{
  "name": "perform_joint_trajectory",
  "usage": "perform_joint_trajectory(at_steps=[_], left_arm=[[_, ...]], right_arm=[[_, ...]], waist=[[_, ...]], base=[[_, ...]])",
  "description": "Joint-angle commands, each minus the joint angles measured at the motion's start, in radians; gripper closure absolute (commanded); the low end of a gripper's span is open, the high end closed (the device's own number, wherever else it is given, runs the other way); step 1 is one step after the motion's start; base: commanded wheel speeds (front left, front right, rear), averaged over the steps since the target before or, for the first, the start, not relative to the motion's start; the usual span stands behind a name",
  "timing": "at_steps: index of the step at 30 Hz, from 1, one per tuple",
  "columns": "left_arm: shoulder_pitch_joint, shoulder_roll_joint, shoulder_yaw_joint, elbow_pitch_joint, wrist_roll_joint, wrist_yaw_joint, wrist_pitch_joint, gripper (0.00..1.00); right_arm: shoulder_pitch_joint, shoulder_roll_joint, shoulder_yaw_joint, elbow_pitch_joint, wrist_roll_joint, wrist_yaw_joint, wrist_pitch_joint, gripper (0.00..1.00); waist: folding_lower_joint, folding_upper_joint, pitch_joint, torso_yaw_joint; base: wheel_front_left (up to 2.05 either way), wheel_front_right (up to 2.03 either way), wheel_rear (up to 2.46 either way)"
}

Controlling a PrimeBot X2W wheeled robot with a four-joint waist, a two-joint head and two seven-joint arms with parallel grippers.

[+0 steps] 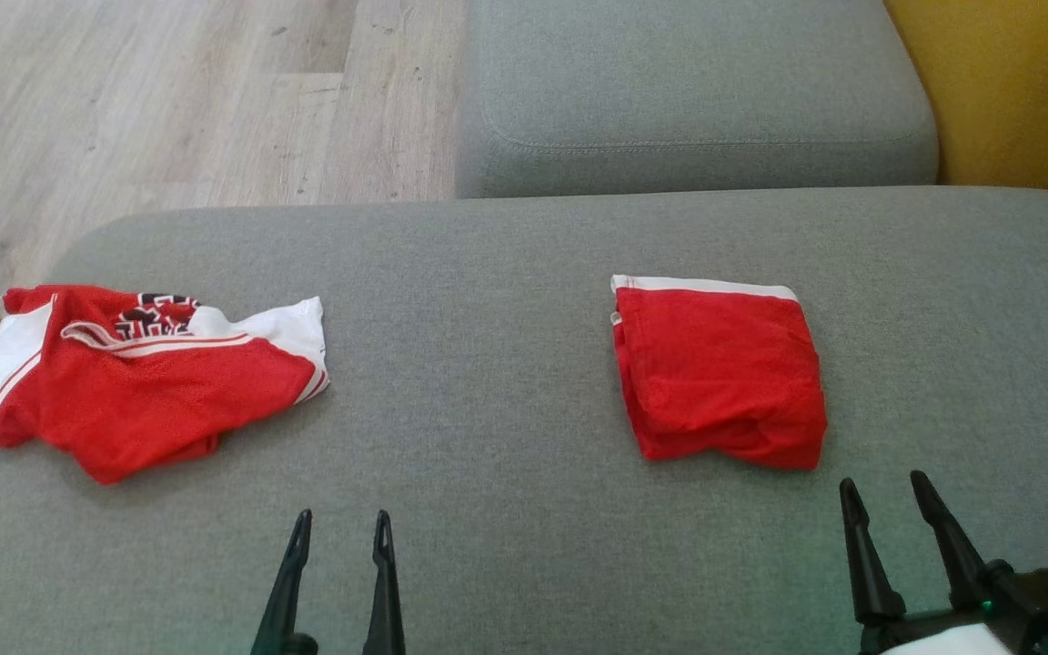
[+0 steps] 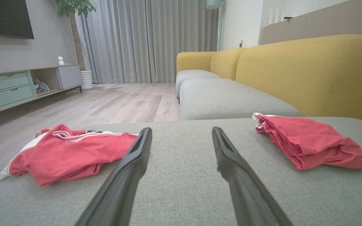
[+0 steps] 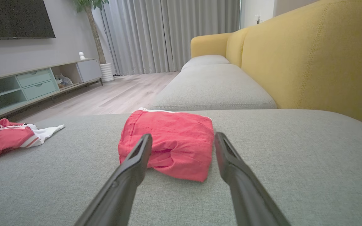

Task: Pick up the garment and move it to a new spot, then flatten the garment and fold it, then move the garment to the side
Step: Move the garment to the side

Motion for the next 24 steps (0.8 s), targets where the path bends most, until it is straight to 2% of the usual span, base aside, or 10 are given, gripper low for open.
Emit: perform_joint_trajectory(at_steps=[1,15,24], left_arm=[[-0.032,-0.005,0.032,-0.033,0.013,0.003,-0.005,0.00],[-0.048,-0.005,0.030,-0.020,0.040,-0.012,-0.005,0.00],[-0.080,-0.005,0.011,-0.026,0.046,-0.015,-0.005,0.00]], right_arm=[[-0.027,-0.008,0.022,-0.028,-0.009,-0.001,-0.011,0.00],[-0.042,-0.017,0.030,-0.020,-0.010,-0.001,-0.011,0.00],[-0.079,-0.043,0.038,-0.016,-0.017,-0.001,-0.011,0.00]], waist=[[0.0000,0.0000,0.001,0.000],[0.0000,0.0000,0.032,-0.017],[0.0000,0.0000,0.098,-0.037]], base=[[0.00,0.00,0.00],[0.00,0.00,0.00],[0.00,0.00,0.00]])
